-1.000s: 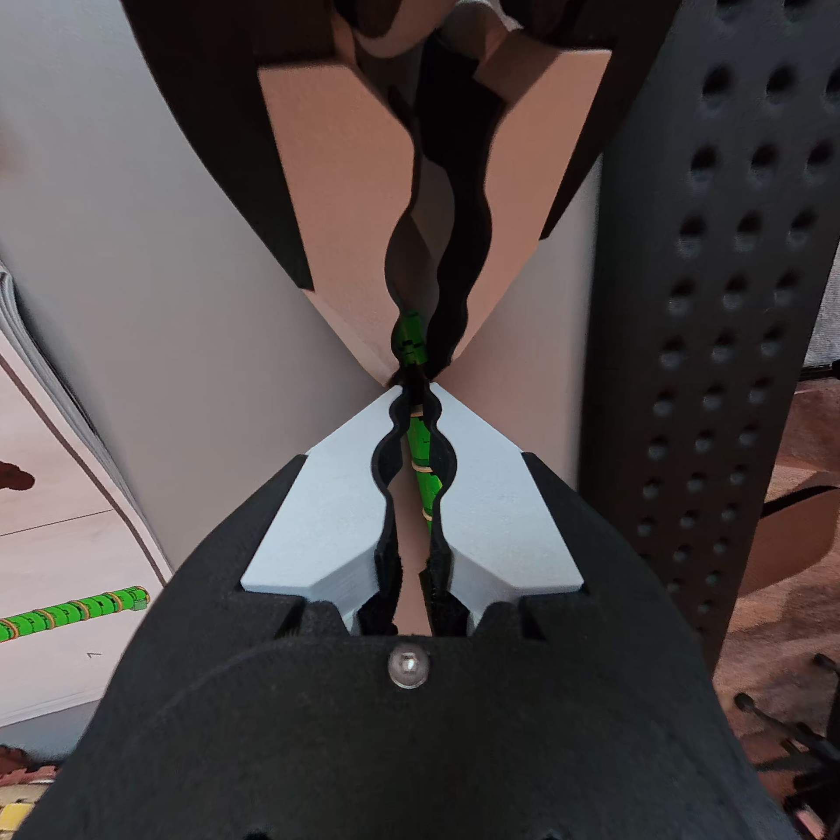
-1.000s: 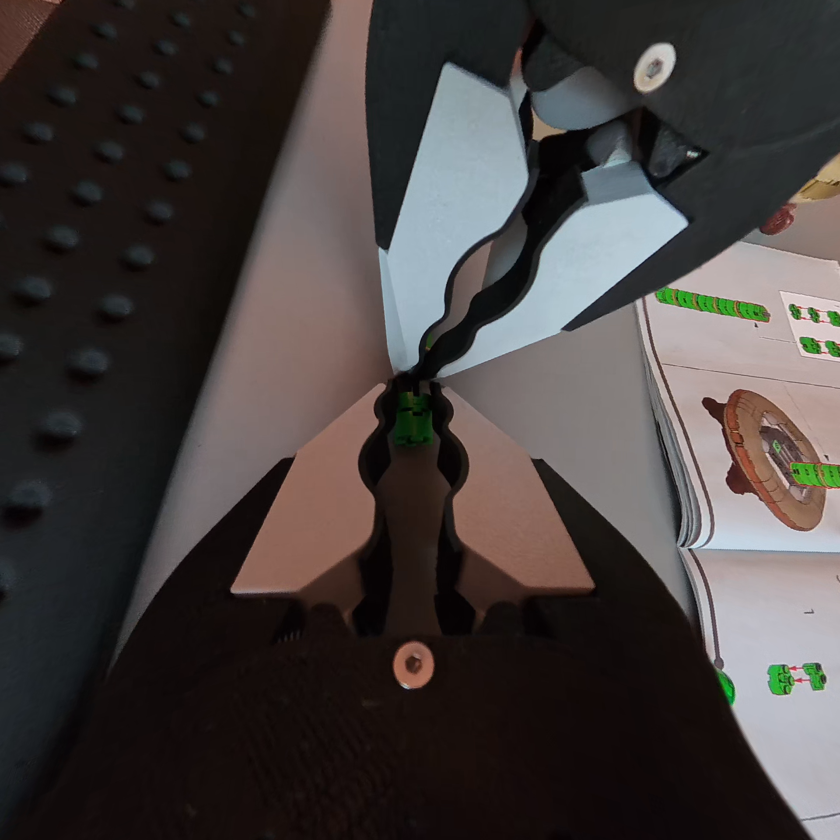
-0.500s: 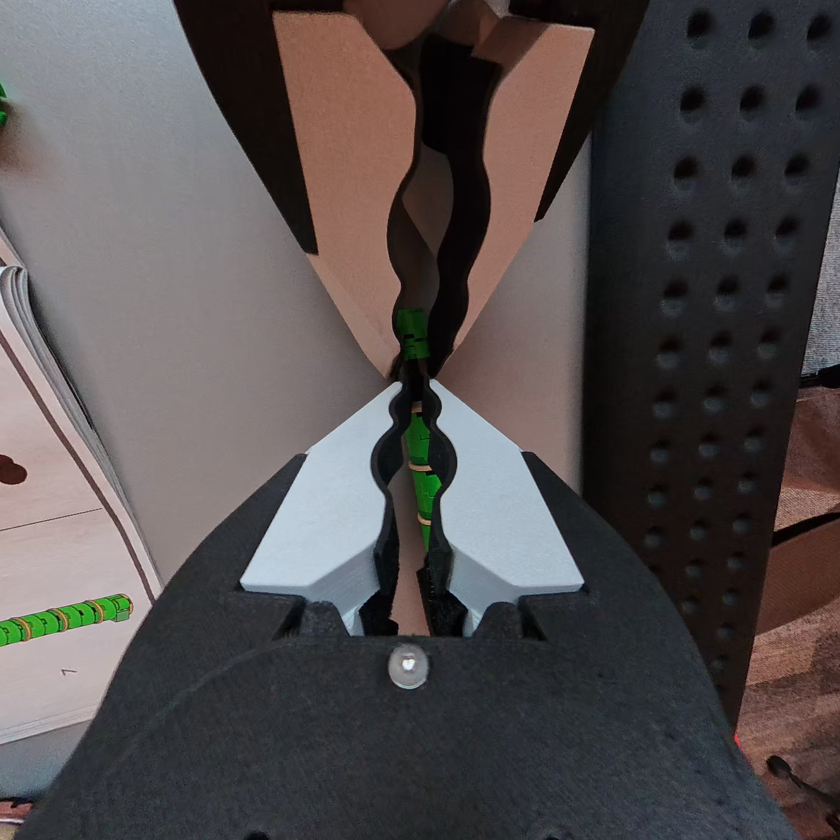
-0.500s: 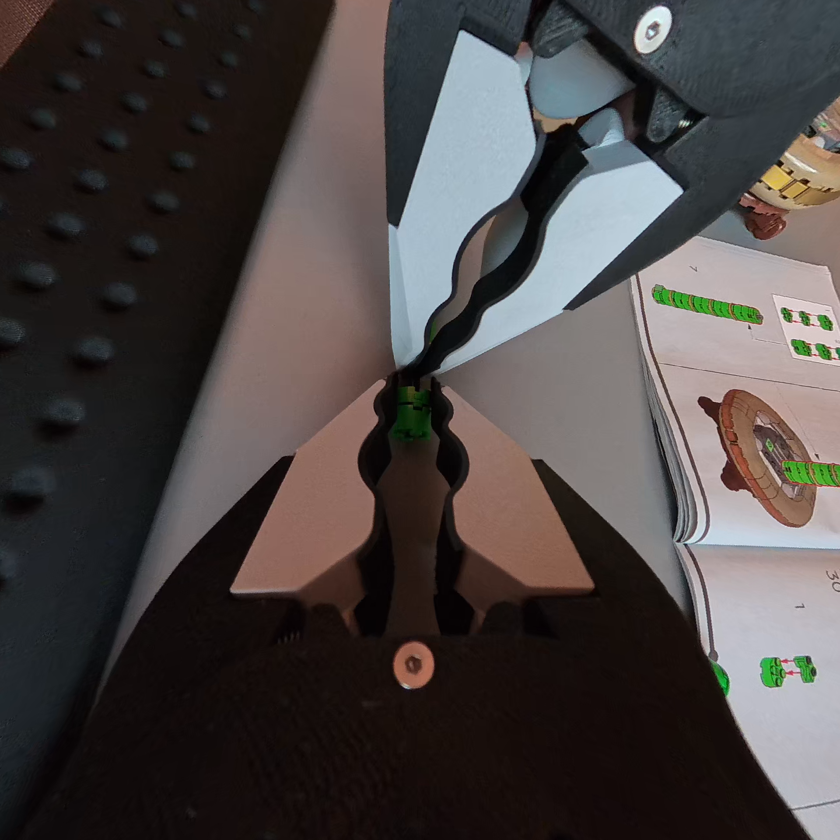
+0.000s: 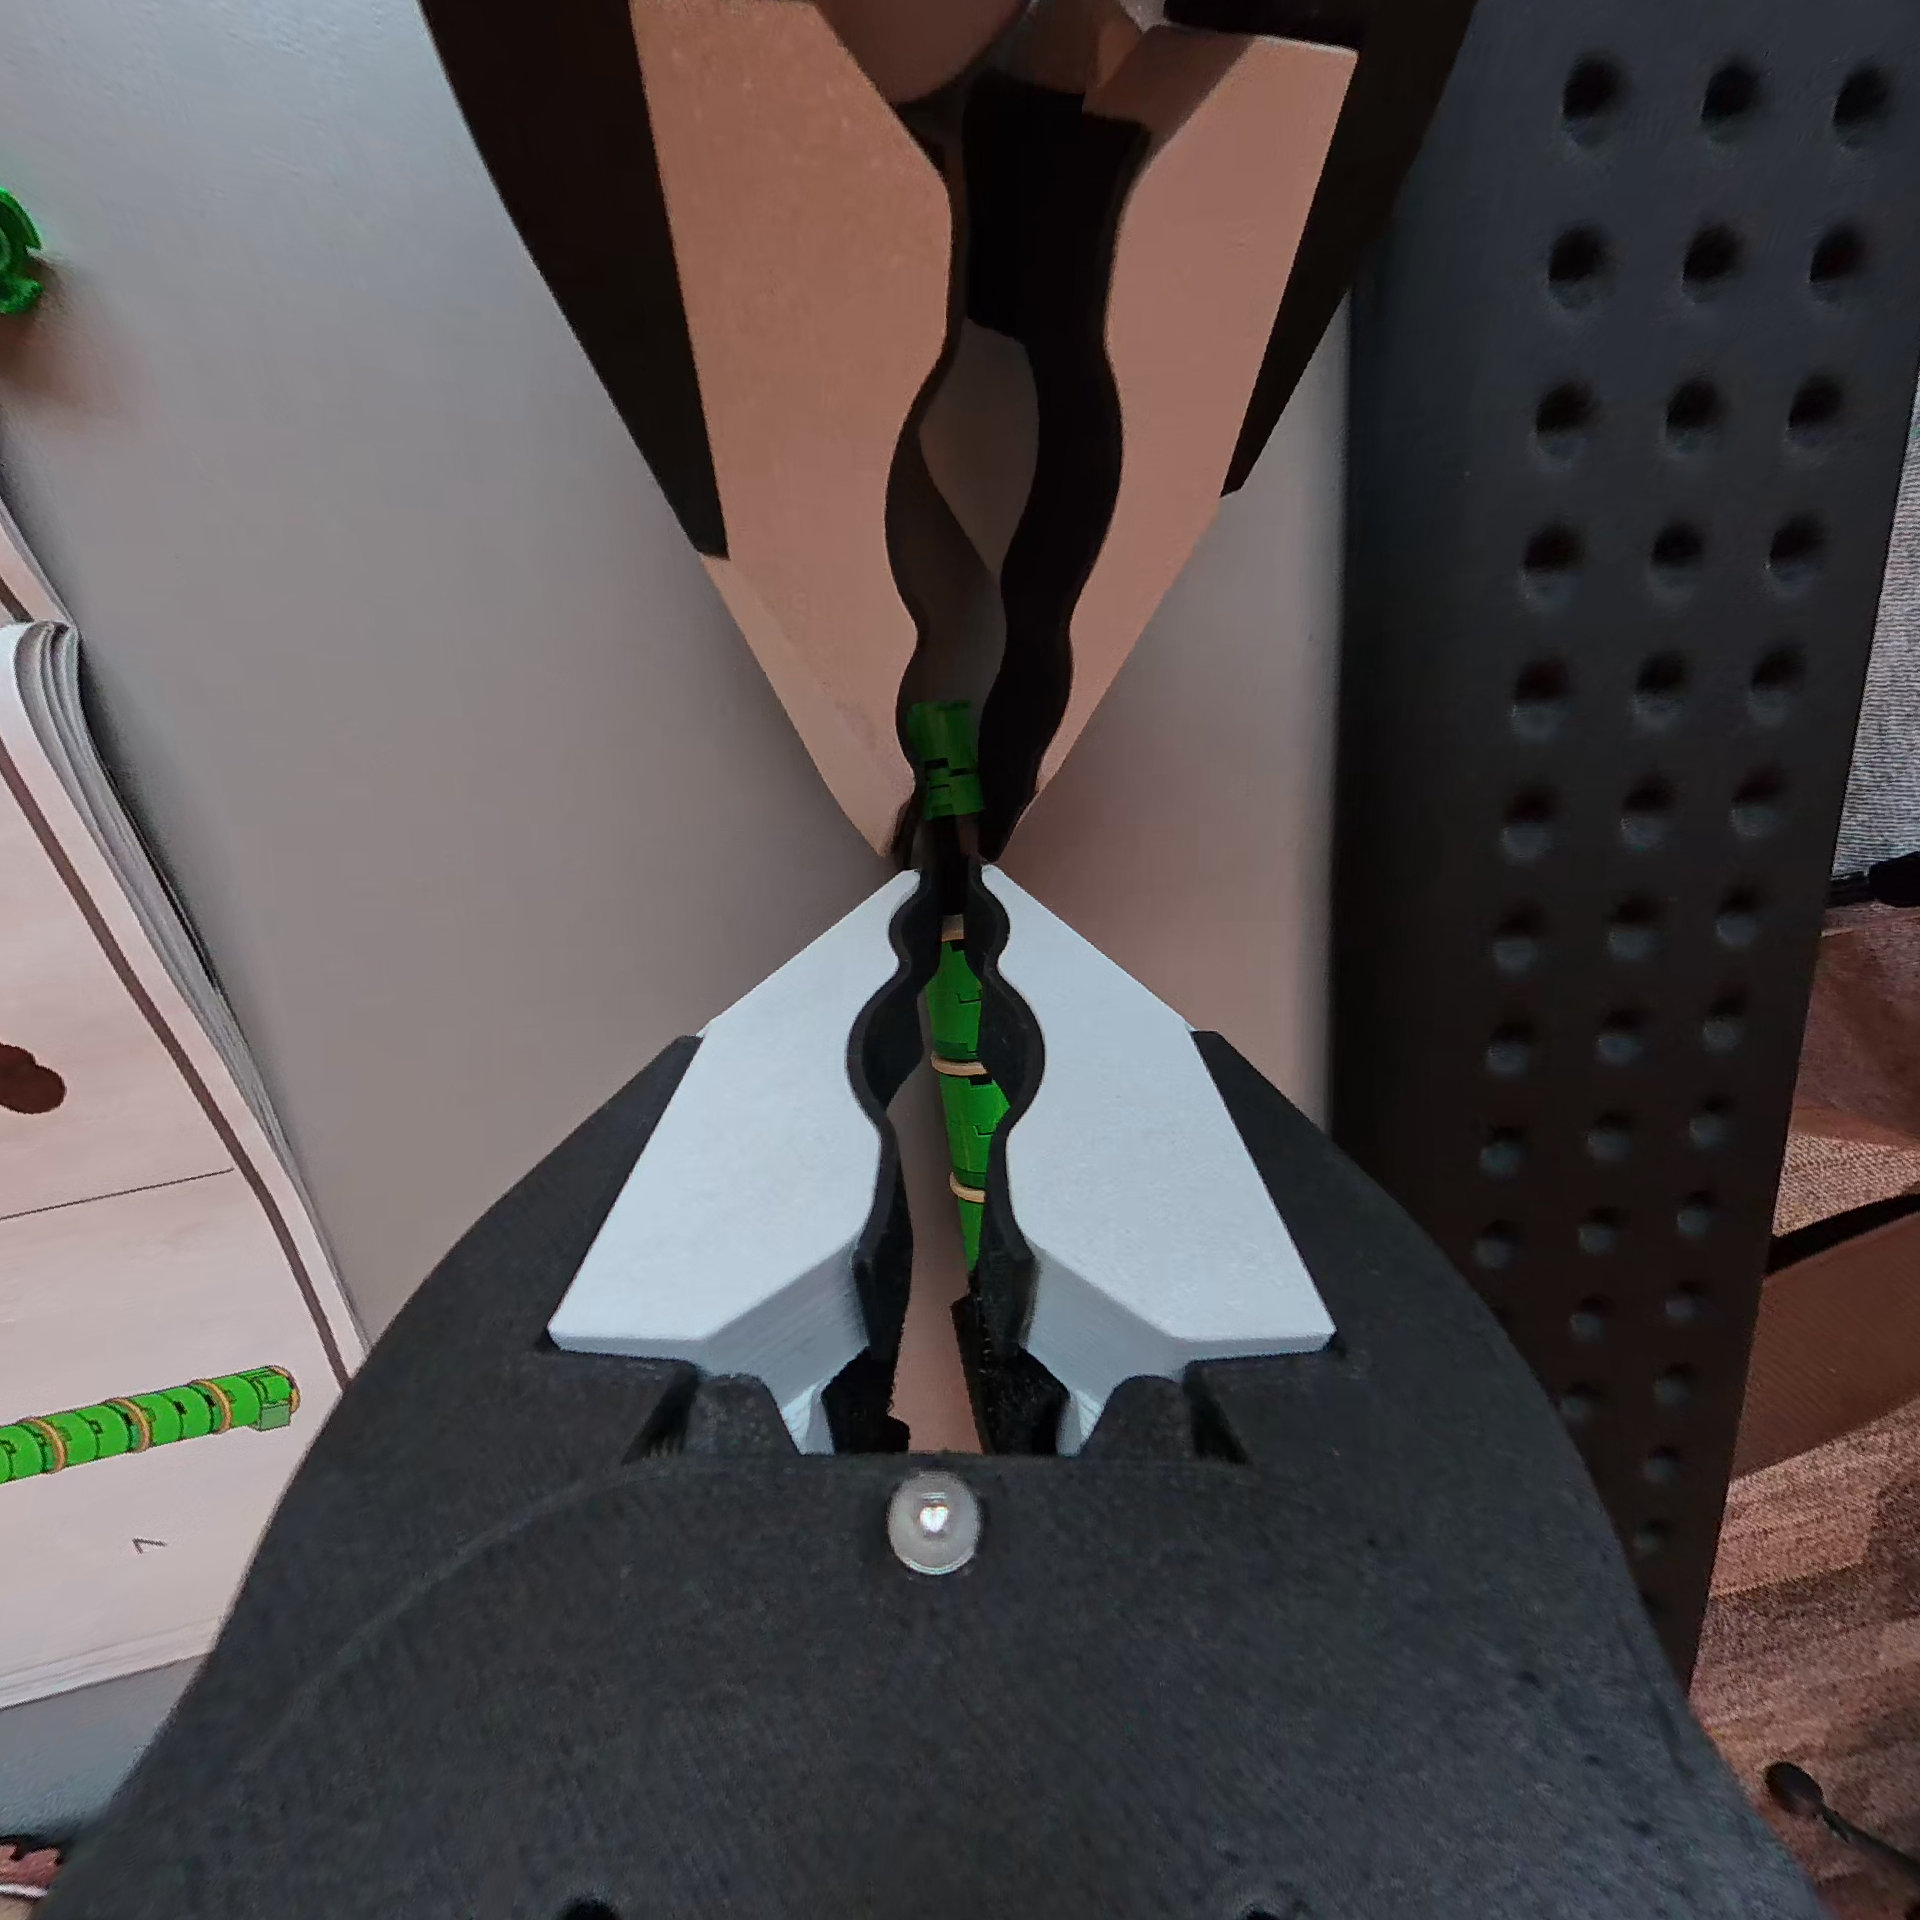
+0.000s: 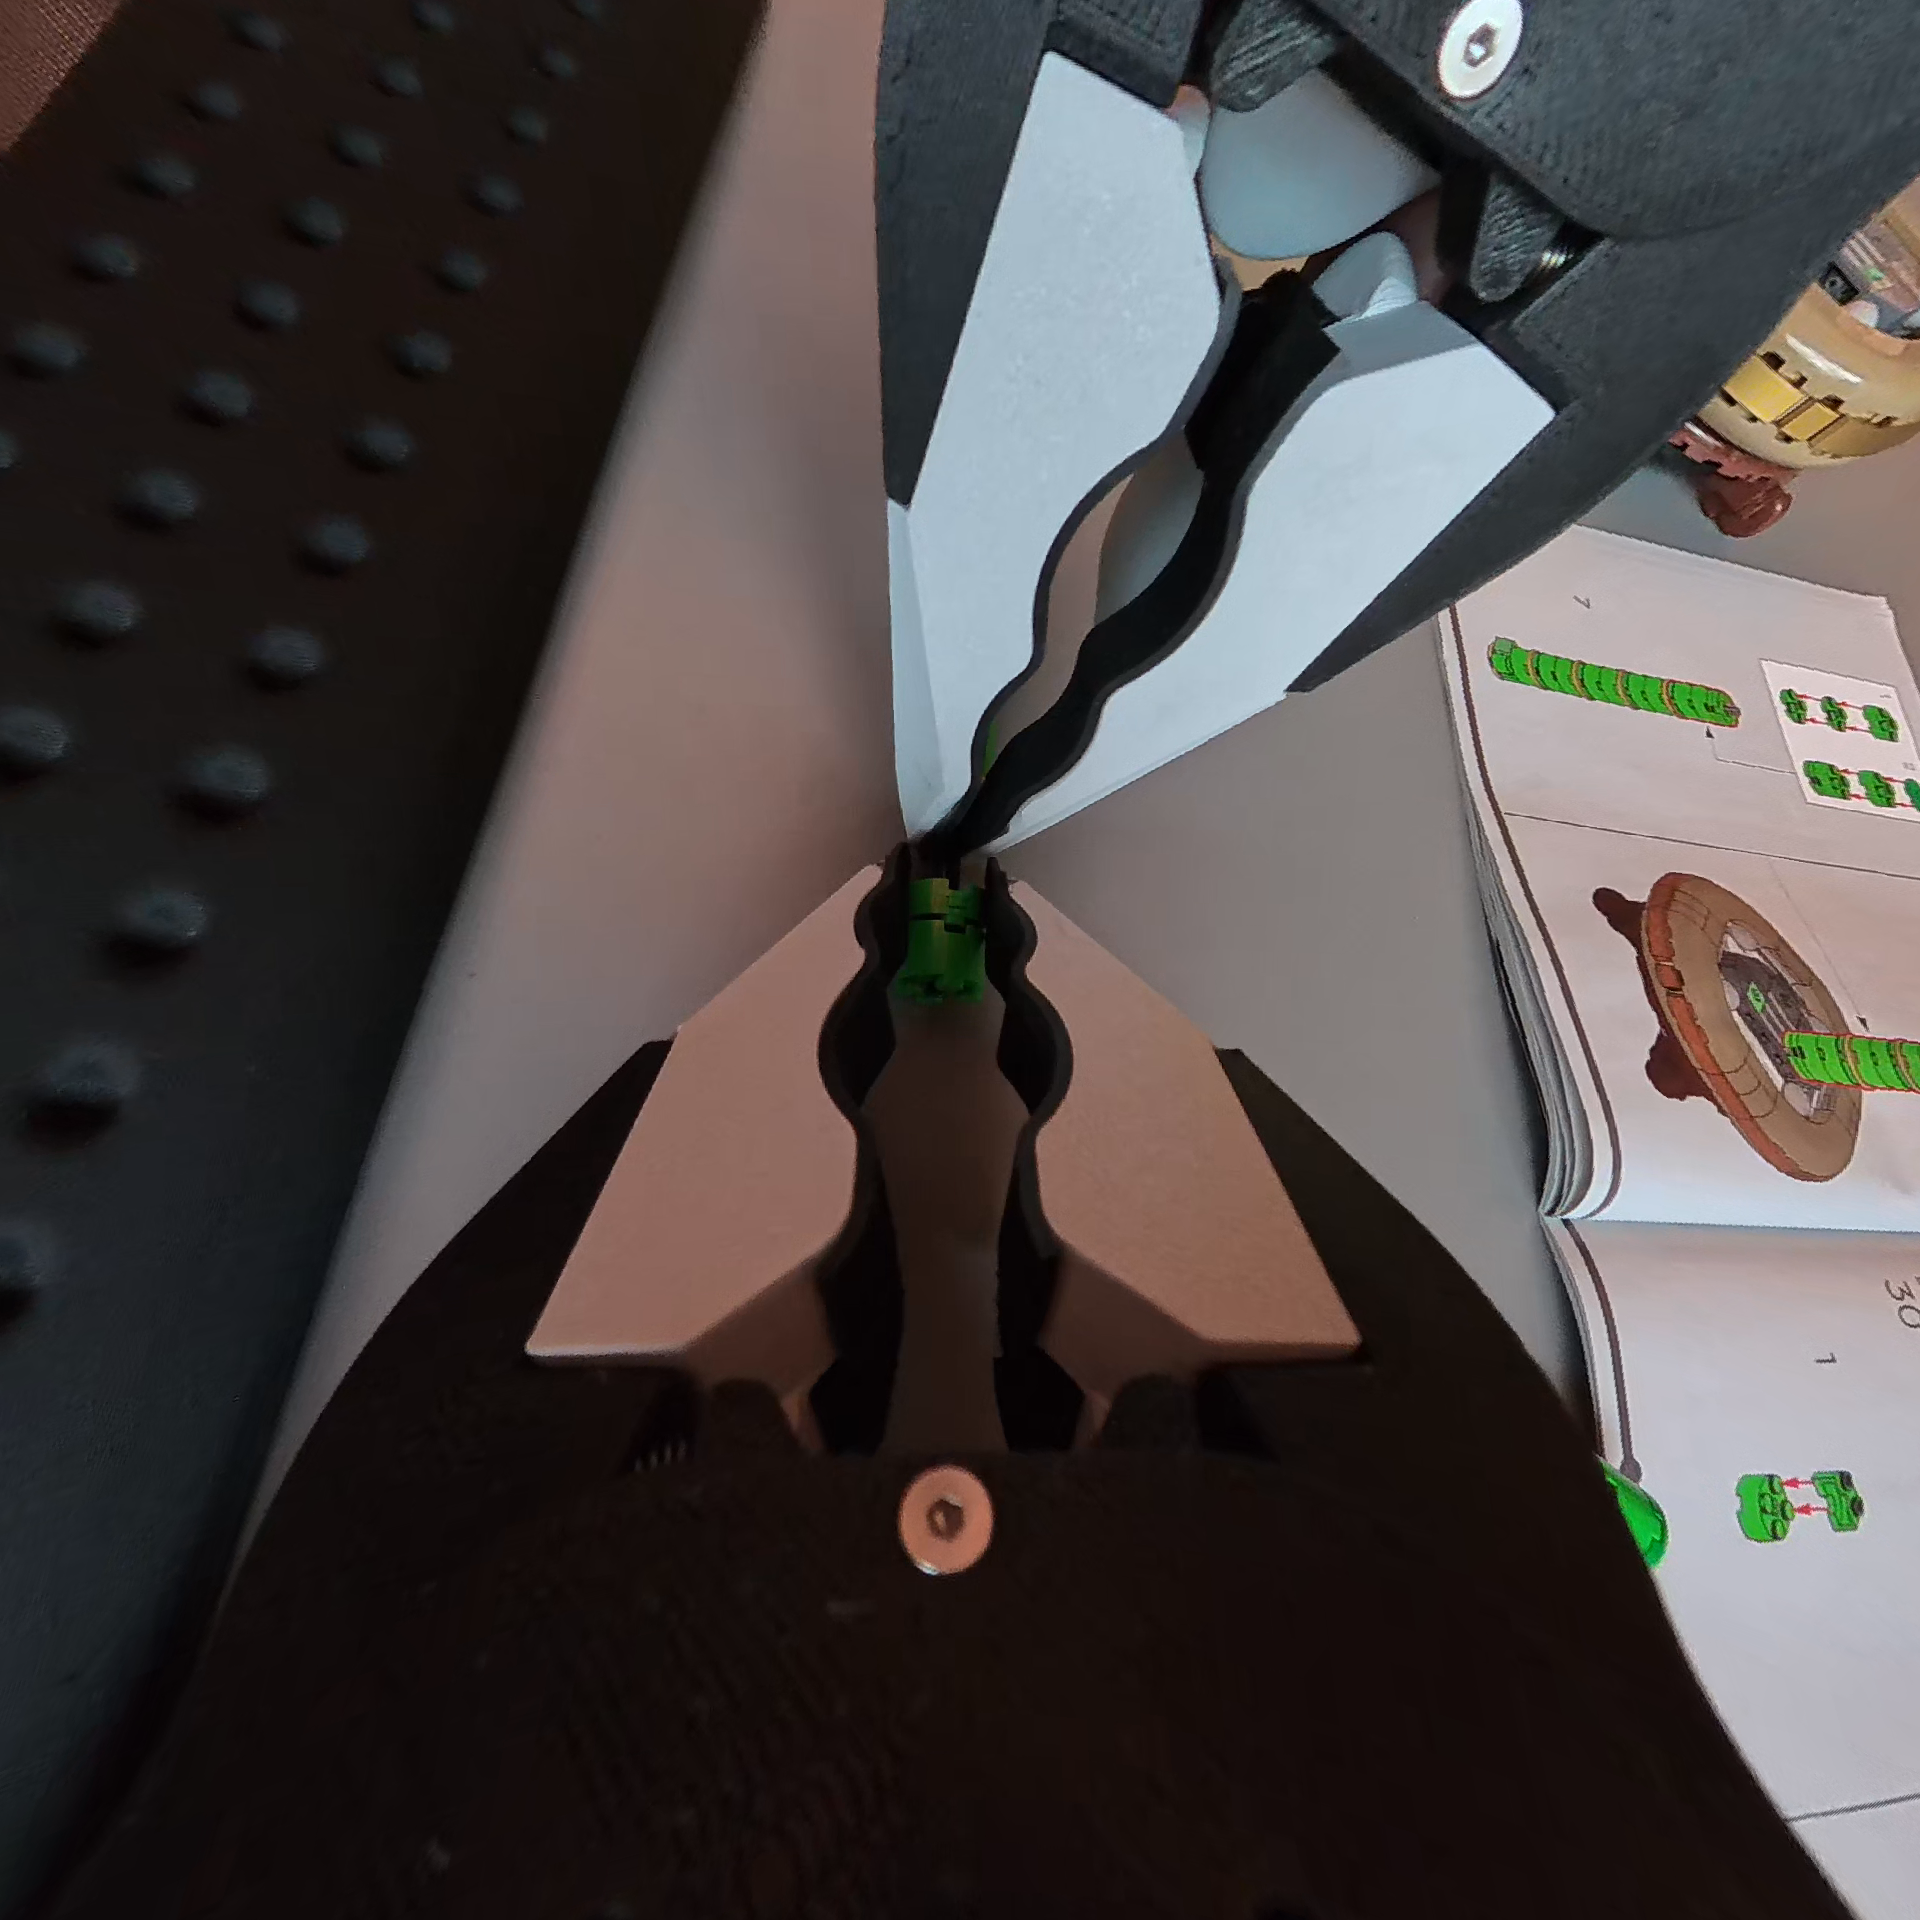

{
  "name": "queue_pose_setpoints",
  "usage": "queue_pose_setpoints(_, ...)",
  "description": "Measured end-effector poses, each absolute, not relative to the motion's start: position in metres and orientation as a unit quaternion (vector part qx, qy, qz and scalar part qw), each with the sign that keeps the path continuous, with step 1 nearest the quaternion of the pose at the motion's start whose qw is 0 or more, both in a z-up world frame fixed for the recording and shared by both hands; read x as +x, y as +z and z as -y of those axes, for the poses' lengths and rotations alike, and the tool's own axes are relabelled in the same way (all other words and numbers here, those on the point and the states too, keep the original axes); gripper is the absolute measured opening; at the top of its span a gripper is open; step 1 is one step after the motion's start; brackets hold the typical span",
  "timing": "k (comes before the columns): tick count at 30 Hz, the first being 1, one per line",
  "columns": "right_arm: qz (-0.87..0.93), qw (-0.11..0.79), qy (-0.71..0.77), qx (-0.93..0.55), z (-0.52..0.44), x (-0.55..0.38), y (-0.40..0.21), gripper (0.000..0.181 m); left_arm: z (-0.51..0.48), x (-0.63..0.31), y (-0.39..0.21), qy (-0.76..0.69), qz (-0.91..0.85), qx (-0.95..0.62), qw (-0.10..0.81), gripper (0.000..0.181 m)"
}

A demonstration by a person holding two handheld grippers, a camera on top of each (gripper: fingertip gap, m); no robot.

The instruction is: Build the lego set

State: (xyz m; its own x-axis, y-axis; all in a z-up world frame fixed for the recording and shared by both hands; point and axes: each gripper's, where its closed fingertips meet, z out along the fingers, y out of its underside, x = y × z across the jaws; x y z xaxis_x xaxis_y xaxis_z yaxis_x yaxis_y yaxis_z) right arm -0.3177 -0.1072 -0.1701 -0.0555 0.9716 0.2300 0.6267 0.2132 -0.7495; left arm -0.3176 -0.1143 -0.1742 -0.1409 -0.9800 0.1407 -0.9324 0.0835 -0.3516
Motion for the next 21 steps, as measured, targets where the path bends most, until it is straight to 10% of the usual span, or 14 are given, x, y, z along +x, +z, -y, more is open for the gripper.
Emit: queue_pose_setpoints(21,0.598,0.278,0.344,-0.668,0.1074,-0.32,-0.1668,0.015,0.1128,-0.3145,-0.1752,-0.151,-0.758,-0.629,0.085,0.005)
